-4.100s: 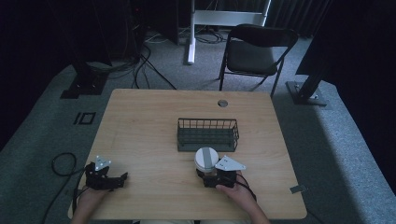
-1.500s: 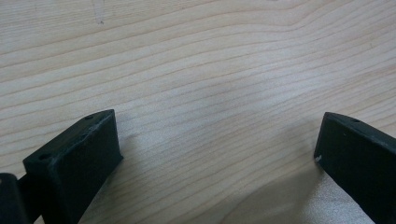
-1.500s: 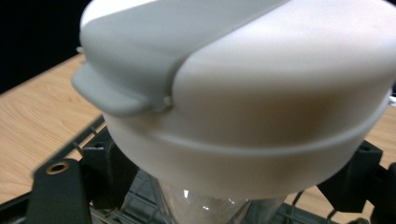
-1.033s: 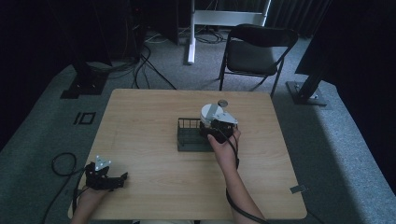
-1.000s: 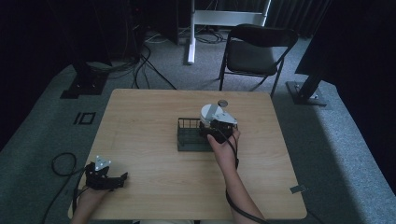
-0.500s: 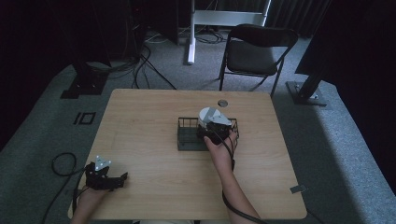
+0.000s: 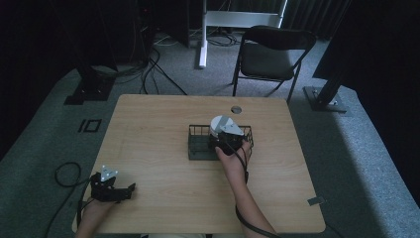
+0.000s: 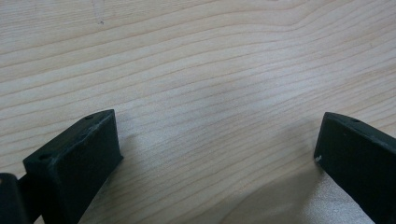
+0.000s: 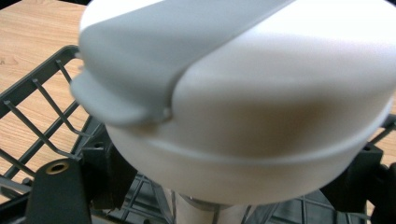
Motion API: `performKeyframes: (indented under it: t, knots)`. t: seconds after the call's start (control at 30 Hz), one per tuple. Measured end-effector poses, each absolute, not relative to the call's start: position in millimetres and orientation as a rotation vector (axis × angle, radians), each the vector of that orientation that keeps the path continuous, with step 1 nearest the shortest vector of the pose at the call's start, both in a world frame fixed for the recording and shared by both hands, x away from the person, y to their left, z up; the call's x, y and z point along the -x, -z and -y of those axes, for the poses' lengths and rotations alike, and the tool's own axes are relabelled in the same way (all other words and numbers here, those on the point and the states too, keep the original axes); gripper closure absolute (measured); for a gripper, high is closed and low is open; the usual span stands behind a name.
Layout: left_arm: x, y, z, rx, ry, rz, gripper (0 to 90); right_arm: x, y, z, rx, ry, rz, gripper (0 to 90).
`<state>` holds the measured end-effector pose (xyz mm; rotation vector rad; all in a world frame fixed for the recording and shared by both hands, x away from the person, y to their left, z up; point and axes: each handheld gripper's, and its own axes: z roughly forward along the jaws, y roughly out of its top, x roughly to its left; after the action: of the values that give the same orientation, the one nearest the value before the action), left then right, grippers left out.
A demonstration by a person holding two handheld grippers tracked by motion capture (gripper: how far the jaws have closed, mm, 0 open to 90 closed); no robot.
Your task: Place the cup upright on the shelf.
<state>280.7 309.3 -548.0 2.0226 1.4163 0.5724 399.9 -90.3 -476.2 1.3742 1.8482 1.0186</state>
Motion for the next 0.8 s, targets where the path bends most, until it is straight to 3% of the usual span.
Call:
performKeyframes:
  t: [0.8]
  knots:
    - [-280.6,548.0,-309.3,-2.022,-0.573,-1.417,0.4,-390.3,484.8,99.8,-1.362,-1.144,-1.769,12.7]
